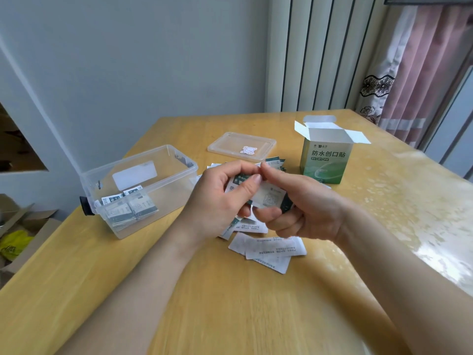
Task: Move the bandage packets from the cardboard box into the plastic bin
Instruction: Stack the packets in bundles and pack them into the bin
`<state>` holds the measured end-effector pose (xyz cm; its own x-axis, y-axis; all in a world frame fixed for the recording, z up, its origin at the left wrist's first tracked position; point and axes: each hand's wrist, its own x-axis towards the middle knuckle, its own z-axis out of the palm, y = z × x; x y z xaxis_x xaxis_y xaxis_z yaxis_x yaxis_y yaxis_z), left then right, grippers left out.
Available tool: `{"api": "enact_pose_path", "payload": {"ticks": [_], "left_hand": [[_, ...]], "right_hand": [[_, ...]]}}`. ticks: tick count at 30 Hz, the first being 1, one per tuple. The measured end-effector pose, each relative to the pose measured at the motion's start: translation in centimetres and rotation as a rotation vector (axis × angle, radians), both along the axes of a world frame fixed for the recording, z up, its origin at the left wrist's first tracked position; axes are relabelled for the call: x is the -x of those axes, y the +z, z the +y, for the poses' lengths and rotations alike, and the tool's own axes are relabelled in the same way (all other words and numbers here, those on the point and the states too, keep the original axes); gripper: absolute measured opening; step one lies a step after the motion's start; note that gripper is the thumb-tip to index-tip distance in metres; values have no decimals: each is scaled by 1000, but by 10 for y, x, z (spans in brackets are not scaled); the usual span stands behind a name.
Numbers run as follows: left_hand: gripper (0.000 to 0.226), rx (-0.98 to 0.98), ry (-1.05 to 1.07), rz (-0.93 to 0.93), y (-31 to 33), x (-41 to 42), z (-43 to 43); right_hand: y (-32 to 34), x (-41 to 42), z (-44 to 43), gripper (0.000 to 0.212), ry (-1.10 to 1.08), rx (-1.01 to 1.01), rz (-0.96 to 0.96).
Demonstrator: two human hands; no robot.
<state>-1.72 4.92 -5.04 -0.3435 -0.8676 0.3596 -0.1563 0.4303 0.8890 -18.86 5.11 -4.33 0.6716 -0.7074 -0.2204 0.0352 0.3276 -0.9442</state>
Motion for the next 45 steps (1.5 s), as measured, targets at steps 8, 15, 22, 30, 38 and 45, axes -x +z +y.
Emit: {"api": "enact_pose_path", "payload": {"ticks": [8,15,22,30,38,45], "left_hand": [[9,-14,309,-22,-3,-4,-8],[25,73,302,138,-1,-6,-9],[34,63,382,92,2,-8,-9],[50,109,456,-271,5,-2,-2],[43,-19,211,31,8,-4,-3],[118,79,-103,-342,5,-11,3]], "right_hand": [[-4,-7,3,23,-259,217,89],[-8,-23,6,16,-317,2,-259],[-8,-25,7,12,-225,173,-6],[-9,-23,9,23,-192,397,189],[-7,-14,2,27,-262,216,23],[-7,-7,-3,51,-205,60,-151]]}}
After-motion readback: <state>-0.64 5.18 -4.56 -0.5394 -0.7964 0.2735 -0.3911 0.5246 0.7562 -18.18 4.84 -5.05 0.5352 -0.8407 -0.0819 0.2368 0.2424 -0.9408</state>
